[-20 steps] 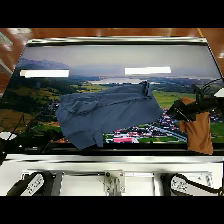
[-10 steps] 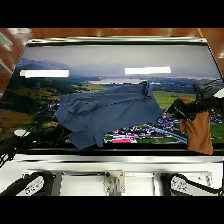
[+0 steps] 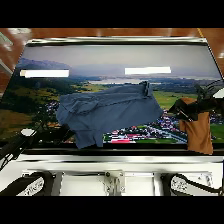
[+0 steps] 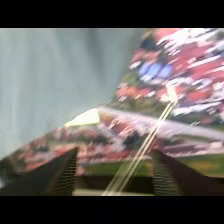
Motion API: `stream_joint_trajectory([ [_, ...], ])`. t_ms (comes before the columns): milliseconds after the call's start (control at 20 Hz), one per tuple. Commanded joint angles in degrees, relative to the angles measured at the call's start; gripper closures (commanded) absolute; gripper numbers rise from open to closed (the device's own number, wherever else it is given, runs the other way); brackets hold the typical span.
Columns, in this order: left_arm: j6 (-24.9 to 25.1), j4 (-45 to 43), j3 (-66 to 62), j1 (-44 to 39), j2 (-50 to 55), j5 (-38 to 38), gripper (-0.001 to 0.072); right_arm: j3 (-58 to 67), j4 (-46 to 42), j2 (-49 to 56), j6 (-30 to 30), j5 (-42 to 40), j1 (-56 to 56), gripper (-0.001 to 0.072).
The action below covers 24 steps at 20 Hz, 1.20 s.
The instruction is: Fold the shirts.
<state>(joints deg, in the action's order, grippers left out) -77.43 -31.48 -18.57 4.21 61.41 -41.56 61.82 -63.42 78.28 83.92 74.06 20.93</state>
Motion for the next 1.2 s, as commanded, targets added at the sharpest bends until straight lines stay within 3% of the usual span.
stream_joint_trajectory([
  [0, 1.4, 0.4, 0.0, -0.3, -6.5, -1.5, 0.0671, -0.1, 0.7, 2.1, 3.5, -5.4, -0.1, 0.0103],
  [200, 1.4, 0.2, -1.7, -0.3, -14.0, -2.1, 0.0670, -0.1, 7.6, 8.4, 3.1, -6.6, -0.1, 0.0104],
  [500, 2.2, 0.2, -8.7, -0.2, -17.2, -2.4, 0.0670, -0.1, 6.1, 13.3, 2.8, -8.1, -1.3, 0.0105],
  [800, 2.9, 0.2, -9.9, -0.2, -17.2, -2.6, 0.0670, -0.1, 2.6, 14.7, 5.6, -19.9, -10.8, 0.0106],
  [850, 2.9, 0.2, -9.9, -0.2, -17.2, -2.6, 0.0670, -0.1, 2.7, 14.7, 7.2, -21.5, -11.7, 0.0169],
  [950, 4.2, 0.2, -10.1, 0.0, -17.2, -2.7, 0.0670, -0.1, 5.0, 14.6, 7.6, -21.4, -12.5, 0.0636],
  [1050, 11.0, -0.7, -12.4, 2.4, -17.2, -6.3, 0.0670, 0.2, 6.5, 13.0, 4.7, -18.6, -12.5, 0.0648],
  [1150, 11.4, -4.9, -17.7, 7.9, -17.2, -13.0, 0.0671, 2.1, 6.4, 8.7, -2.3, -14.9, -12.4, 0.0648],
])
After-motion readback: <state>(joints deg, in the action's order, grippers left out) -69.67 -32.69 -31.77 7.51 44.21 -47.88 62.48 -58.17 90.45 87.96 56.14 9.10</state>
